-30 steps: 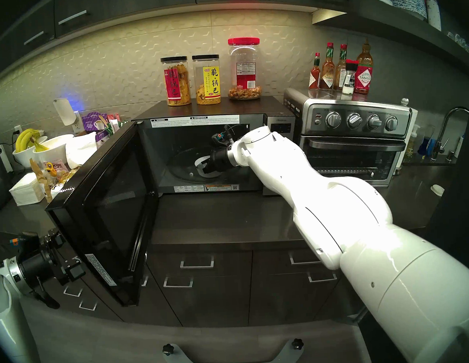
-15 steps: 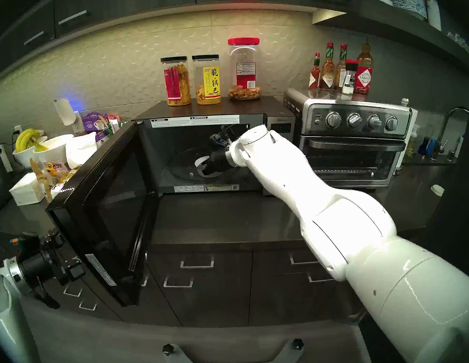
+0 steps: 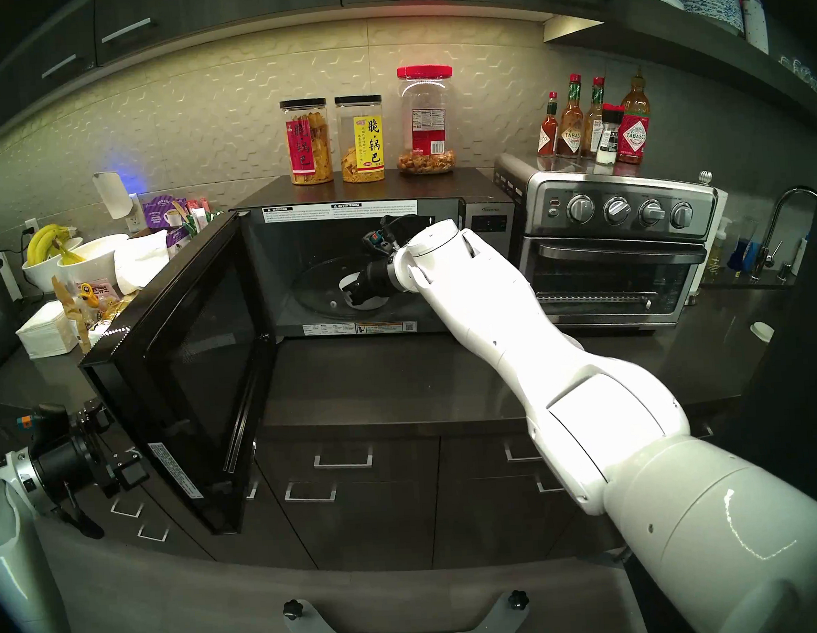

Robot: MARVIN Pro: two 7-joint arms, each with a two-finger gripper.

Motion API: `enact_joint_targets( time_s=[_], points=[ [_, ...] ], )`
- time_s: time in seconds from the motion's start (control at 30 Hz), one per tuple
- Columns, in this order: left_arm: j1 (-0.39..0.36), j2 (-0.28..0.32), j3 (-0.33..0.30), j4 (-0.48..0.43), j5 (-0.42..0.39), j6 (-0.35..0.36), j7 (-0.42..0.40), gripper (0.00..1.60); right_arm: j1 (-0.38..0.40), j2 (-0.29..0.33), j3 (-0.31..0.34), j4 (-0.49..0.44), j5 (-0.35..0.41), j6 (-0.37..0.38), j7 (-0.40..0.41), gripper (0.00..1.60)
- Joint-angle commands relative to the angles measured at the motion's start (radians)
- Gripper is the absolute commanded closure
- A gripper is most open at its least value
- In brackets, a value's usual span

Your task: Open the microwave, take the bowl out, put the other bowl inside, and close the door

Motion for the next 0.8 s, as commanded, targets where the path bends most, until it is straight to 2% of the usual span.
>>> enact_joint_targets(
  time_s=[0.0, 0.43, 0.77],
  points=[
    [0.003, 0.001, 0.001, -0.014, -0.007, -0.001, -0.011, 0.00, -0.028, 0.002, 0.017, -0.118, -0.004, 0.056, -0.054, 0.28],
    [0.004, 0.002, 0.000, -0.015, -0.008, -0.001, -0.011, 0.00, -0.109, 0.015, 0.039, -0.269, -0.025, 0.176, -0.116, 0.34],
    [0.005, 0.002, 0.000, -0.015, -0.008, -0.001, -0.011, 0.00, -0.102, 0.008, 0.053, -0.269, -0.016, 0.197, -0.106, 0.35]
  ],
)
